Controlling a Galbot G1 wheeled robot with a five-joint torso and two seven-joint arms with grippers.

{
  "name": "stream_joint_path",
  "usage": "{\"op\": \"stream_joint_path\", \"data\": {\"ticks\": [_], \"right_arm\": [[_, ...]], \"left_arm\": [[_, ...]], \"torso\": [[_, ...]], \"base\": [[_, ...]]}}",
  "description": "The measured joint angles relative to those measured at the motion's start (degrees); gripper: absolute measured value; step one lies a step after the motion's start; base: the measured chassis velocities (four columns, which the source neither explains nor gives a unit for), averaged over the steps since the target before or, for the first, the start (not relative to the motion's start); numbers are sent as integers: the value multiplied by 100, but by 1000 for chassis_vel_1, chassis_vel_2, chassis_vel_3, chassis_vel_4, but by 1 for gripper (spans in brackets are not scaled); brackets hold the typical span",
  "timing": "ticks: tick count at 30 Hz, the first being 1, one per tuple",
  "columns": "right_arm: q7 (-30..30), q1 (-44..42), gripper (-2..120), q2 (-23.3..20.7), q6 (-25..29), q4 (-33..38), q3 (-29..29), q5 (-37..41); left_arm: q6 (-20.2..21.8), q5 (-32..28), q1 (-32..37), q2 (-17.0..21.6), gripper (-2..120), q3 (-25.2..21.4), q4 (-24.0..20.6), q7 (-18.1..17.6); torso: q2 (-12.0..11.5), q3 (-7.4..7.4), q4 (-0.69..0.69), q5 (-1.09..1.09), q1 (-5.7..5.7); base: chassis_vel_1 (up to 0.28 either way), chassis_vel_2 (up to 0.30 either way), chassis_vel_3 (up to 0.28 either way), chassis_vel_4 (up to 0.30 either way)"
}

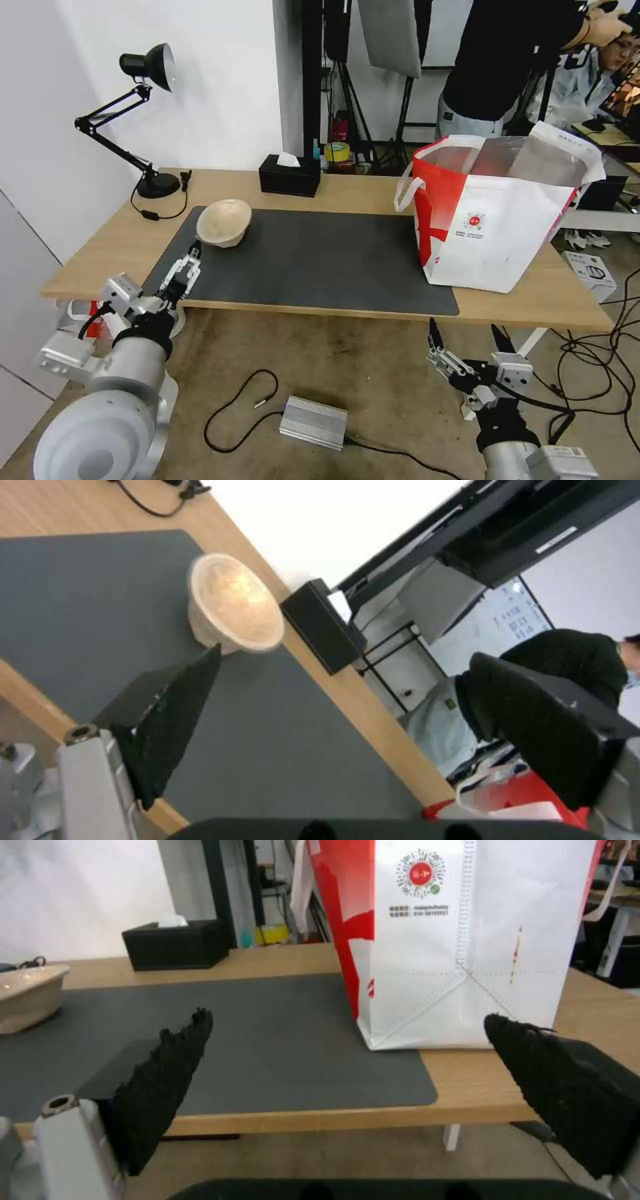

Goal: Pick up the trash from the table and place it into the takeout bag.

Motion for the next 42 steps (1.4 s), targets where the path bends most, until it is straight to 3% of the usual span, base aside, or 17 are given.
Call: {"op": "stream_joint_path", "data": {"ticks": [15, 21, 42], "right_arm": [[0, 0, 100, 0, 0, 0, 0, 0], [0, 0, 100, 0, 0, 0, 0, 0], [0, 0, 100, 0, 0, 0, 0, 0]], "left_arm": [[278, -393, -253, 461, 100, -208, 117, -576], [373, -1023, -654, 574, 100, -198, 379, -918], [378, -1516, -1635, 888, 100, 217, 1053, -1305]], "torso": [[0, 0, 1, 0, 0], [0, 0, -1, 0, -1], [0, -1, 0, 0, -1]], "base": [[0, 0, 0, 0], [0, 0, 0, 0], [0, 0, 0, 0]]}}
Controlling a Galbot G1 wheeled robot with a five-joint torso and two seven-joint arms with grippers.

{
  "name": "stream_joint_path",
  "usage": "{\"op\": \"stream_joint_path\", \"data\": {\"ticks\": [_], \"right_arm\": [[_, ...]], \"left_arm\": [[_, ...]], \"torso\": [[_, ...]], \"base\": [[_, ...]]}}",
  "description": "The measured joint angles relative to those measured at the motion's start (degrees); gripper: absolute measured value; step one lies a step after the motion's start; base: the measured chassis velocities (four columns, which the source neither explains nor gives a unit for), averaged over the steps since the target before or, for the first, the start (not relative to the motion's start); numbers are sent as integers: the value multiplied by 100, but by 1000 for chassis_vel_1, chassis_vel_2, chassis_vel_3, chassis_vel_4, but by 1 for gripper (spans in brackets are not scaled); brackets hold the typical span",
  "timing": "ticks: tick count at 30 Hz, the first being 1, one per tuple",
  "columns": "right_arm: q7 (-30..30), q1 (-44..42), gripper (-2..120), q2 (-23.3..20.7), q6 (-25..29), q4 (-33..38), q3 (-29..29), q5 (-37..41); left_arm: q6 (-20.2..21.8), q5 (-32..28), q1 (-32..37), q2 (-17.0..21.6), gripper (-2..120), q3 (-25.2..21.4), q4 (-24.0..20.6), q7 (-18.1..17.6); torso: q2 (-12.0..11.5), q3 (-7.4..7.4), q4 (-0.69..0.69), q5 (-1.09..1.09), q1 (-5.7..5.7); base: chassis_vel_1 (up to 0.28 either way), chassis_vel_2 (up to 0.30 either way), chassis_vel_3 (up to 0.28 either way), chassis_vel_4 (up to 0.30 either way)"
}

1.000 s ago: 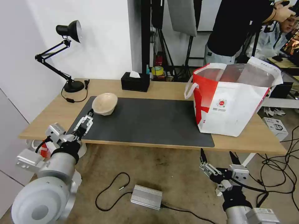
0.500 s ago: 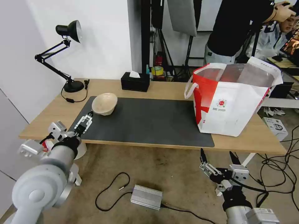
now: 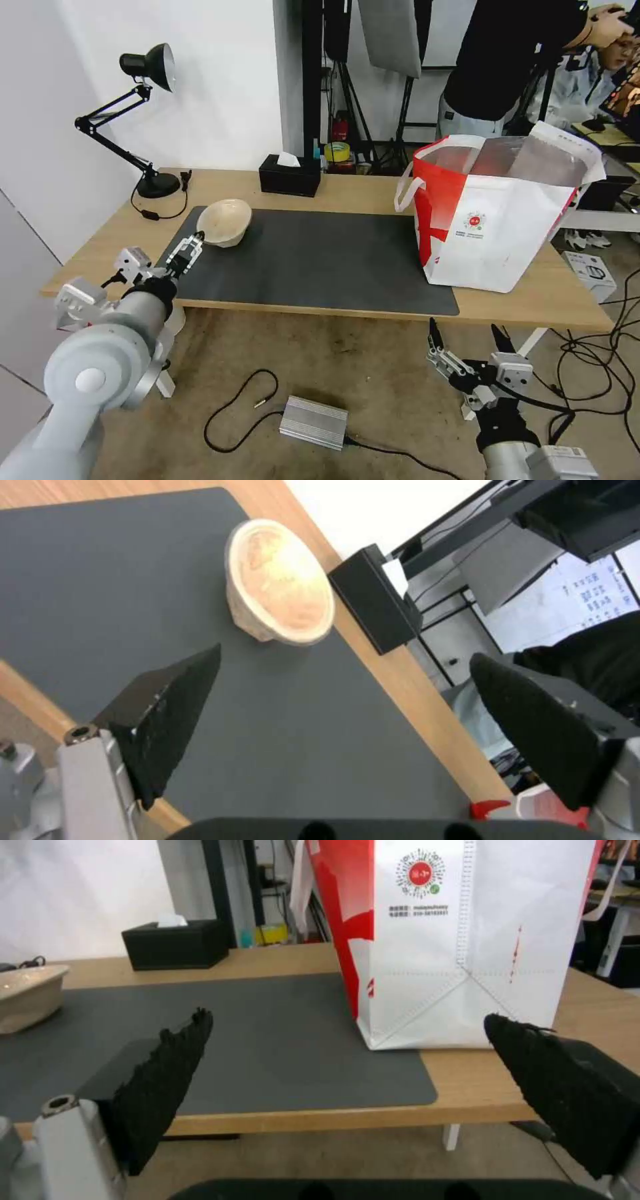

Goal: Pick up the trash from the table and place it into the takeout bag.

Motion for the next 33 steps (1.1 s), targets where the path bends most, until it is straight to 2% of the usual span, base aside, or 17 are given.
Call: {"op": "stream_joint_path", "data": {"ticks": [13, 33], "right_arm": [[0, 0, 100, 0, 0, 0, 0, 0], [0, 0, 100, 0, 0, 0, 0, 0]], "left_arm": [[0, -142, -559, 143, 100, 261, 509, -148], [14, -310, -1116, 82, 100, 540, 1202, -369]], "torso": [[1, 0, 0, 0, 0], [0, 0, 0, 0, 0]], "base": [[0, 0, 0, 0], [0, 0, 0, 0]]}}
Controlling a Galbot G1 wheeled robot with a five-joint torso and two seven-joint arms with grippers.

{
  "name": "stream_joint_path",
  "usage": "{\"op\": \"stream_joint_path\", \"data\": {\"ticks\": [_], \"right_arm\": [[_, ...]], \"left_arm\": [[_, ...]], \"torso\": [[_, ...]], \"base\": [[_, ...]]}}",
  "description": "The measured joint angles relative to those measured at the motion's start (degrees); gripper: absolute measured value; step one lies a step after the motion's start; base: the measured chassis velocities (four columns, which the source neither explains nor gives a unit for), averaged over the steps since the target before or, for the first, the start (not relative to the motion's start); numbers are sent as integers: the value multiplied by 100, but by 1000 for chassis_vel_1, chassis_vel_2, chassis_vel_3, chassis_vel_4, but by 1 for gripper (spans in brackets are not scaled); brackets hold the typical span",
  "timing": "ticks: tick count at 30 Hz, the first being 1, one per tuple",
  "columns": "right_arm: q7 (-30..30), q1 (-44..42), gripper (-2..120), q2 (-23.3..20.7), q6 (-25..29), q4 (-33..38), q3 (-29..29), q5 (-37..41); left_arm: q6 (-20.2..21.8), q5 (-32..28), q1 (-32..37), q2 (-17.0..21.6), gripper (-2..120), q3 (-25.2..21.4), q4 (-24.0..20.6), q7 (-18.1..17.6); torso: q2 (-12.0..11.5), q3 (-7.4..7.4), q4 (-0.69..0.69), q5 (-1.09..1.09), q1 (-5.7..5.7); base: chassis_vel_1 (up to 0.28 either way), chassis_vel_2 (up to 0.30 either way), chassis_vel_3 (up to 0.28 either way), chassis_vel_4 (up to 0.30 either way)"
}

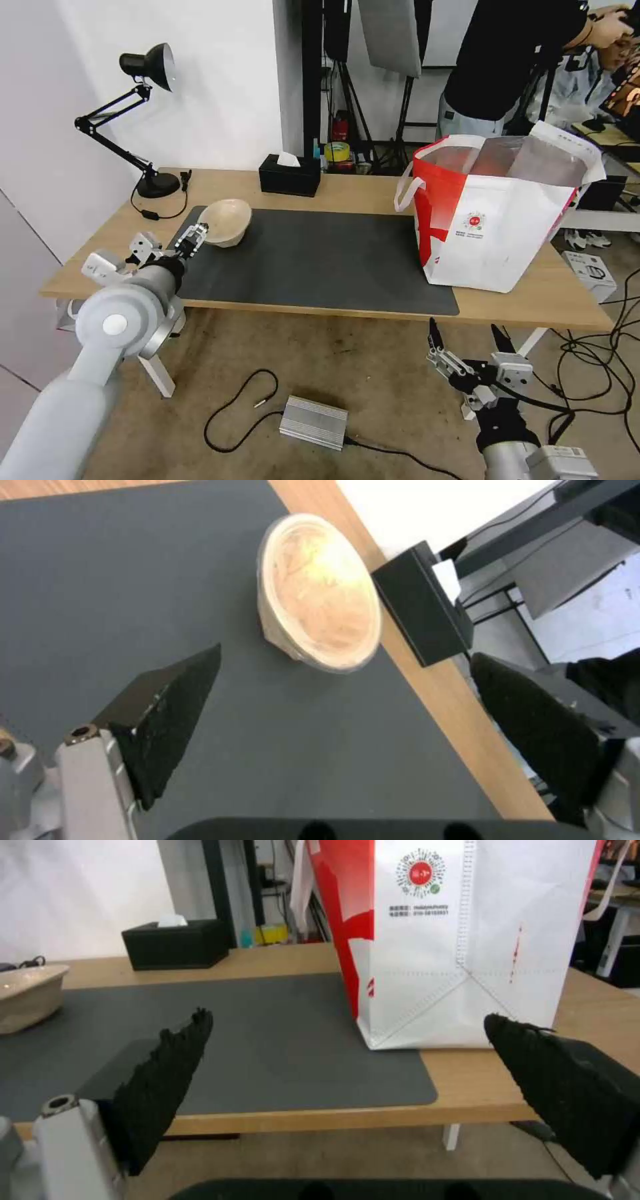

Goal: Pick up the trash from the table and place it into the takeout bag.

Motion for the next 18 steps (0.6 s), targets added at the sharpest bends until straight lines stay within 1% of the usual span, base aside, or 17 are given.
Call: {"op": "stream_joint_path", "data": {"ticks": [13, 18], "right_arm": [[0, 0, 100, 0, 0, 0, 0, 0], [0, 0, 100, 0, 0, 0, 0, 0]], "left_arm": [[20, -31, -317, -31, 100, 162, 317, -45], [38, -49, -470, -81, 100, 233, 501, -63]], "torso": [[0, 0, 0, 0, 0], [0, 0, 0, 0, 0]], "base": [[0, 0, 0, 0], [0, 0, 0, 0]]}}
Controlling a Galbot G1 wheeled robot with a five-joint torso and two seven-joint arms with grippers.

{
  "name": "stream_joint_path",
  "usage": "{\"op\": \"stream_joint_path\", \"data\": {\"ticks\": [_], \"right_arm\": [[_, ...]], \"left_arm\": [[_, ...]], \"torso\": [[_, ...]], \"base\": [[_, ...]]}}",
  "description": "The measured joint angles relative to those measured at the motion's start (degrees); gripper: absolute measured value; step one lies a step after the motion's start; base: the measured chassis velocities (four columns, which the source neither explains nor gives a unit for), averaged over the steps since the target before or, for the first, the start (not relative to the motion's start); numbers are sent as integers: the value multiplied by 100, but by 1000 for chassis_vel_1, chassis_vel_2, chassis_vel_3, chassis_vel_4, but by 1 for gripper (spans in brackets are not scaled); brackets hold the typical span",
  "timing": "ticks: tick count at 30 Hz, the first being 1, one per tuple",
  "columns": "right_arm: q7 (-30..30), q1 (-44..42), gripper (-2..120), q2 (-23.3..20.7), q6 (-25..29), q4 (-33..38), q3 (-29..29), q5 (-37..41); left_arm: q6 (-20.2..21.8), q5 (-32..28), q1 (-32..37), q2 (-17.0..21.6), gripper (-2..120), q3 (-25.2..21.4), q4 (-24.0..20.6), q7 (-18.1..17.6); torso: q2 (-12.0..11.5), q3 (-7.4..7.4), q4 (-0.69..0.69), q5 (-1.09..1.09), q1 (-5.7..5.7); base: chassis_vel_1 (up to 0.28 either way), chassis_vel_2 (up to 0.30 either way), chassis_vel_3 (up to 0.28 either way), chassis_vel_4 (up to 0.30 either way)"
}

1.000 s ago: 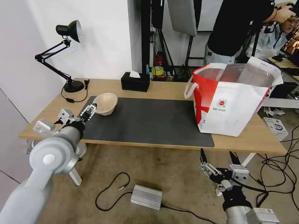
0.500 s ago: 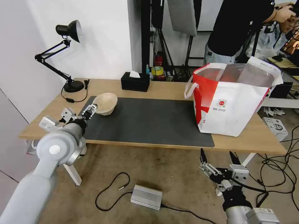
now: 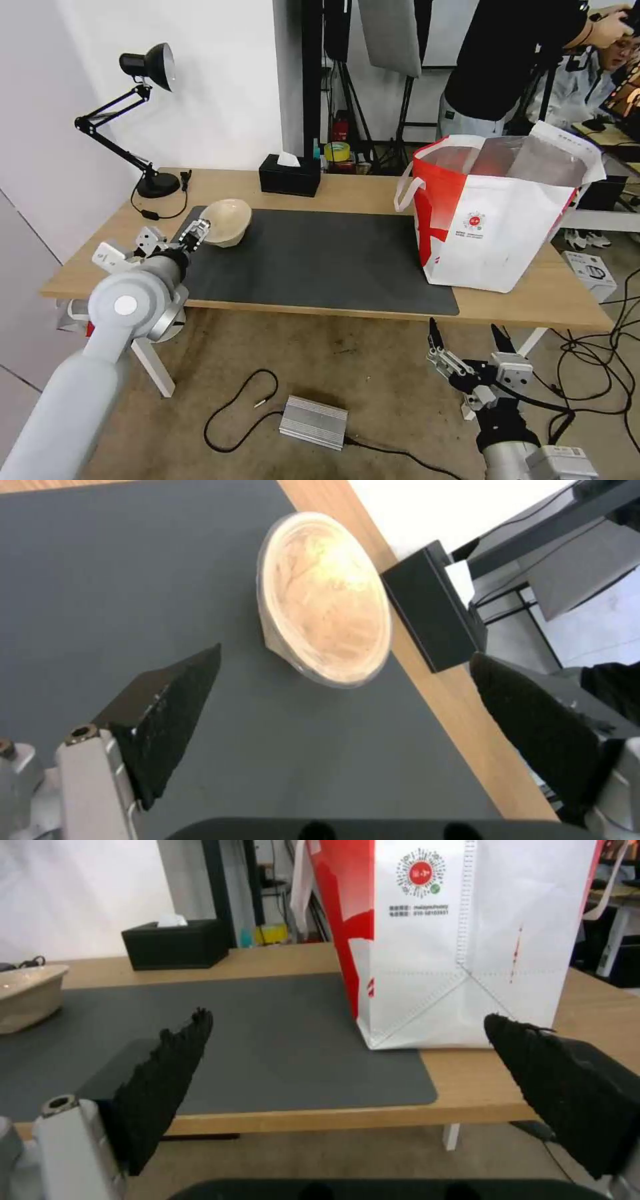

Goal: Pick up the trash from the table and place it into the takeout bag.

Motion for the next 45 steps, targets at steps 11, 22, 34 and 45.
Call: {"op": "stream_joint_path", "data": {"ticks": [11, 22, 34, 45], "right_arm": [[0, 0, 100, 0, 0, 0, 0, 0], [0, 0, 100, 0, 0, 0, 0, 0], [0, 0, 100, 0, 0, 0, 0, 0], [0, 0, 100, 0, 0, 0, 0, 0]], "left_arm": [[8, -15, -143, -116, 100, 90, 160, -37], [9, -78, -374, -131, 100, 227, 246, -87], [9, -91, -631, -181, 100, 369, 505, -126], [13, -40, -715, -298, 100, 430, 692, -148]], "torso": [[0, 0, 0, 0, 0], [0, 0, 0, 0, 0], [0, 0, 0, 0, 0], [0, 0, 0, 0, 0]], "base": [[0, 0, 0, 0], [0, 0, 0, 0], [0, 0, 0, 0], [0, 0, 0, 0]]}}
